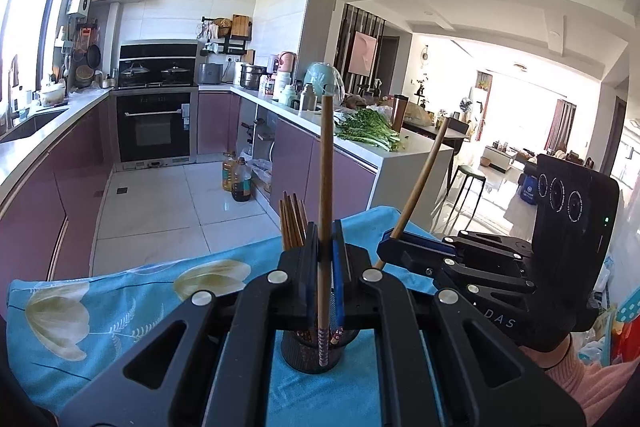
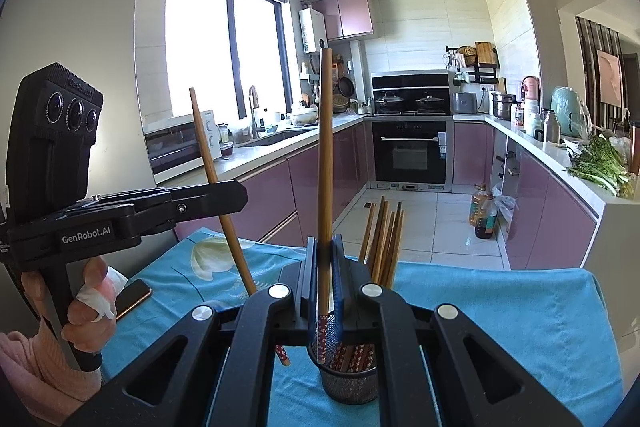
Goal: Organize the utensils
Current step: 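Carry both upright chopsticks over the black mesh cup and lower them in, then open both grippers to release the chopsticks into the cup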
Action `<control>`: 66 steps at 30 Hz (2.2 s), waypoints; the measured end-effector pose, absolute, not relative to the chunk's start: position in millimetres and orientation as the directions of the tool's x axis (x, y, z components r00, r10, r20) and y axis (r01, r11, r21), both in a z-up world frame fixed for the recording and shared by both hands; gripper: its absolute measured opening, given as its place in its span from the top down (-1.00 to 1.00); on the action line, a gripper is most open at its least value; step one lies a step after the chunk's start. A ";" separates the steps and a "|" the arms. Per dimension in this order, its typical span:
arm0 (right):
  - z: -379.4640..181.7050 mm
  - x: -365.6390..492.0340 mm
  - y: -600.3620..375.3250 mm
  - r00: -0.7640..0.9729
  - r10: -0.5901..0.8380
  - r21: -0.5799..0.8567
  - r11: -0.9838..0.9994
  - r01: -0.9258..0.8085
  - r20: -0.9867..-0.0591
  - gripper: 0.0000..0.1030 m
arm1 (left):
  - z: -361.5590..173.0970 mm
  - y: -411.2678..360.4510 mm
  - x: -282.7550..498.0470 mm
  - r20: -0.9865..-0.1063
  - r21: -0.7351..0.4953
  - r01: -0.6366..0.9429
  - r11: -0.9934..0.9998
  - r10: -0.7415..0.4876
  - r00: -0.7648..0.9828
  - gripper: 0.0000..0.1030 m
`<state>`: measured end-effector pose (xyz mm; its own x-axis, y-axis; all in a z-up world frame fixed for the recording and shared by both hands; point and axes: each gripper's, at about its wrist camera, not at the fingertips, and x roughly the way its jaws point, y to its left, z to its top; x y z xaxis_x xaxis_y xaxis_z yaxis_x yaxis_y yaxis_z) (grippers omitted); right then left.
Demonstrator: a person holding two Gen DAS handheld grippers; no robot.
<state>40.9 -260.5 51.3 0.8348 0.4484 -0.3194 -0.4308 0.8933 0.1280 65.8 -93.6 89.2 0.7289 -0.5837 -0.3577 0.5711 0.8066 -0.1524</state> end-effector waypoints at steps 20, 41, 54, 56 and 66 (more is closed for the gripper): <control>46.1 53.7 -255.4 0.837 0.427 0.132 0.904 -0.407 -0.344 0.89 | 86.7 -105.3 72.7 -0.340 -0.157 0.567 0.809 -0.583 0.738 0.86; 34.4 67.5 -256.1 0.818 0.419 0.151 0.908 -0.392 -0.394 0.89 | 69.8 -110.9 97.2 -0.412 -0.172 0.559 0.811 -0.574 0.708 0.86; 26.1 77.4 -252.9 0.801 0.420 0.159 0.906 -0.391 -0.425 0.89 | 61.6 -116.8 102.1 -0.443 -0.175 0.555 0.813 -0.568 0.693 0.86; 25.3 78.8 -253.2 0.800 0.421 0.161 0.906 -0.391 -0.428 0.89 | 60.4 -117.7 103.1 -0.447 -0.176 0.554 0.814 -0.567 0.692 0.86; 14.1 77.2 -254.0 0.790 0.420 0.164 0.906 -0.389 -0.447 0.89 | 56.8 -121.6 107.7 -0.471 -0.176 0.550 0.817 -0.560 0.682 0.86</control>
<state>77.2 -254.0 14.1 0.7898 0.4199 -0.4471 -0.3891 0.9065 0.1641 107.7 -121.6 56.8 0.6816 -0.5603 -0.4706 0.5496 0.8166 -0.1761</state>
